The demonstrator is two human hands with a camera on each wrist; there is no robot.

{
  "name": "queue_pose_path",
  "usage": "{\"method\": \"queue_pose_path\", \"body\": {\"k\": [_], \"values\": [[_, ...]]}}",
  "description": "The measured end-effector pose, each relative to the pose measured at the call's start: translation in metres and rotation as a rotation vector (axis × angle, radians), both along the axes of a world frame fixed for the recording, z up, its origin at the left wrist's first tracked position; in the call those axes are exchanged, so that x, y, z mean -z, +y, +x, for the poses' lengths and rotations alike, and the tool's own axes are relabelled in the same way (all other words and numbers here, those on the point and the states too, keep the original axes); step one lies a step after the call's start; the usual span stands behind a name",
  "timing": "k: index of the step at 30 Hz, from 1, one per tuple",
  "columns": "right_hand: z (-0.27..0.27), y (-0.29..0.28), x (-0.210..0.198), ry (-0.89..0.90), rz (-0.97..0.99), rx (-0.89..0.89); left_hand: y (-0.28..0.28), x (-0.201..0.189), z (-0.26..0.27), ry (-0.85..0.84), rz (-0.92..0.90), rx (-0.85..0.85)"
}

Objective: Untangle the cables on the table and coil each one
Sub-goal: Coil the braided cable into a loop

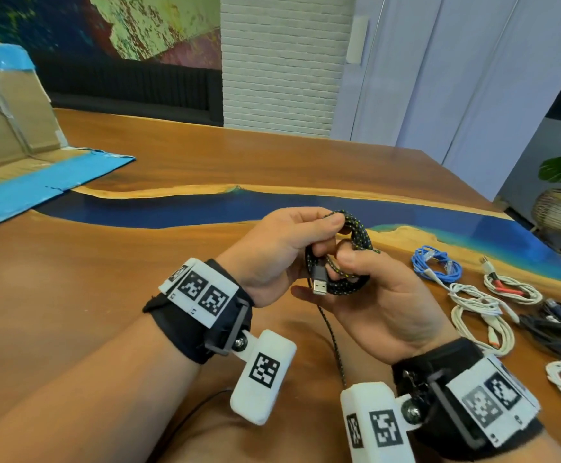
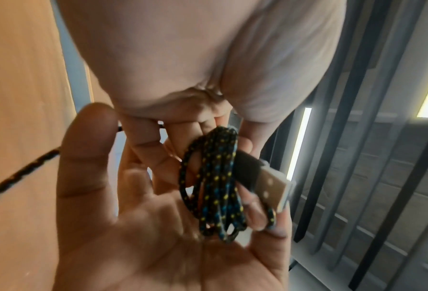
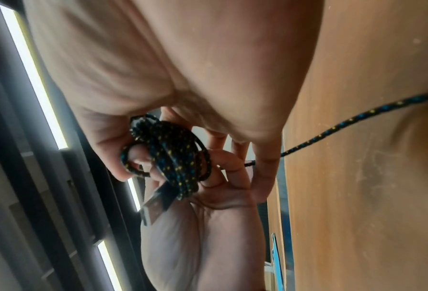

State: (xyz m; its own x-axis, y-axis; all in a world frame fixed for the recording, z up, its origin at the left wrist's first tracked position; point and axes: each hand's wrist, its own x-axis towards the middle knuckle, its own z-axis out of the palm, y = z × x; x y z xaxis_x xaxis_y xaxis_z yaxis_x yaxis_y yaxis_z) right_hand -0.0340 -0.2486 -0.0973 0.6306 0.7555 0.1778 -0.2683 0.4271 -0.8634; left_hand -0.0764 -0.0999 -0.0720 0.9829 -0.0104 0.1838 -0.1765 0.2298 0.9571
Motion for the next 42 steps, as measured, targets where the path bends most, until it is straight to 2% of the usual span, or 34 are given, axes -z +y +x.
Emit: {"method": "queue_pose_path", "body": {"k": [7,9,11,16,19,23,31,36,42], "values": [[0.009,0.004,0.005,-0.018,-0.206,0.309,0.004,0.009,0.008,-0.053,0.175,-0.204],[0.018,0.0,0.005,-0.007,-0.275,0.482,0.006,0.008,0.008,-0.086,0.172,-0.22],[0.024,-0.007,0.005,-0.002,-0.318,0.566,0.009,0.004,0.006,-0.128,0.124,-0.204],[0.017,-0.016,-0.003,-0.014,-0.245,0.374,0.009,0.002,0.006,-0.186,0.143,-0.227],[0.01,-0.012,-0.004,-0.095,-0.311,0.241,0.005,0.006,0.008,-0.177,0.134,-0.249],[0.007,-0.005,0.004,-0.134,-0.386,0.3,0.001,0.014,0.011,-0.18,0.156,-0.261],[0.01,0.002,0.006,0.069,-0.288,0.364,0.005,0.018,0.018,-0.152,0.093,-0.269],[0.011,-0.005,-0.001,0.288,-0.16,0.252,0.01,0.018,0.018,-0.133,0.139,-0.301],[0.011,-0.009,-0.008,0.322,-0.07,0.28,0.011,0.017,0.019,-0.132,0.142,-0.354]]}}
